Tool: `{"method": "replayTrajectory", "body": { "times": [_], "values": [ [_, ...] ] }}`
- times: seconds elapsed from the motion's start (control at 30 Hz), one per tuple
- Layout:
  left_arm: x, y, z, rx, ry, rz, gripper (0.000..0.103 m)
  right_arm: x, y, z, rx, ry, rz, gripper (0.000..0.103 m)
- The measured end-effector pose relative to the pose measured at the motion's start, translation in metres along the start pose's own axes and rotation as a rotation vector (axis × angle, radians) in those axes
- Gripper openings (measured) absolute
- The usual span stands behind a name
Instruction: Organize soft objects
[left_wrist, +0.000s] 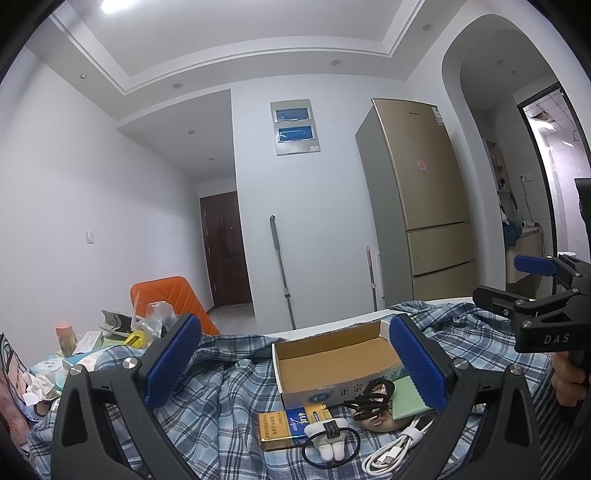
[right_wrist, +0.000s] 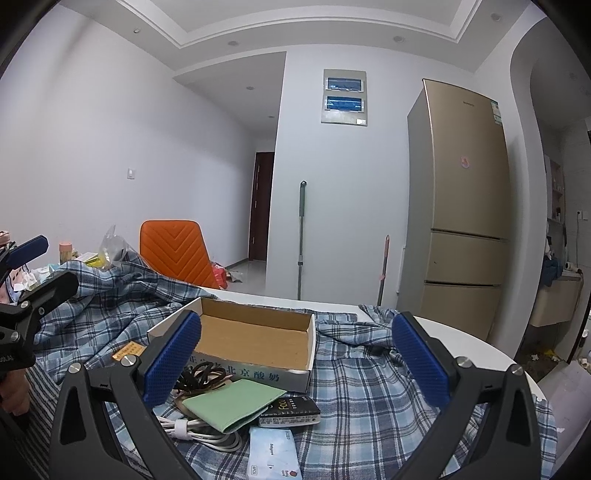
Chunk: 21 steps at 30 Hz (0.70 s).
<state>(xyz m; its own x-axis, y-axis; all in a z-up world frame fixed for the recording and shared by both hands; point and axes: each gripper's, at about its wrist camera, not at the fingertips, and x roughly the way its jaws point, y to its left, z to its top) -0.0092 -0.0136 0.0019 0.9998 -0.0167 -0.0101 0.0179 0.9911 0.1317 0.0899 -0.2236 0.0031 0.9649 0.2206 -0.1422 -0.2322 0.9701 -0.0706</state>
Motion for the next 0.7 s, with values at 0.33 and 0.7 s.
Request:
{"method": "replayTrajectory", "body": {
  "times": [0.33, 0.7],
  "values": [
    [-0.001, 0.002, 0.002, -0.023, -0.001, 0.012, 0.103, 0.001, -0.002, 0.000, 0.008, -0.001, 0.012, 0.103],
    [0.002, 0.003, 0.033, -0.062, 0.103, 0.006, 0.103, -0.013, 0.002, 0.035, 0.061, 0.061, -0.023, 0.103]
  ]
}}
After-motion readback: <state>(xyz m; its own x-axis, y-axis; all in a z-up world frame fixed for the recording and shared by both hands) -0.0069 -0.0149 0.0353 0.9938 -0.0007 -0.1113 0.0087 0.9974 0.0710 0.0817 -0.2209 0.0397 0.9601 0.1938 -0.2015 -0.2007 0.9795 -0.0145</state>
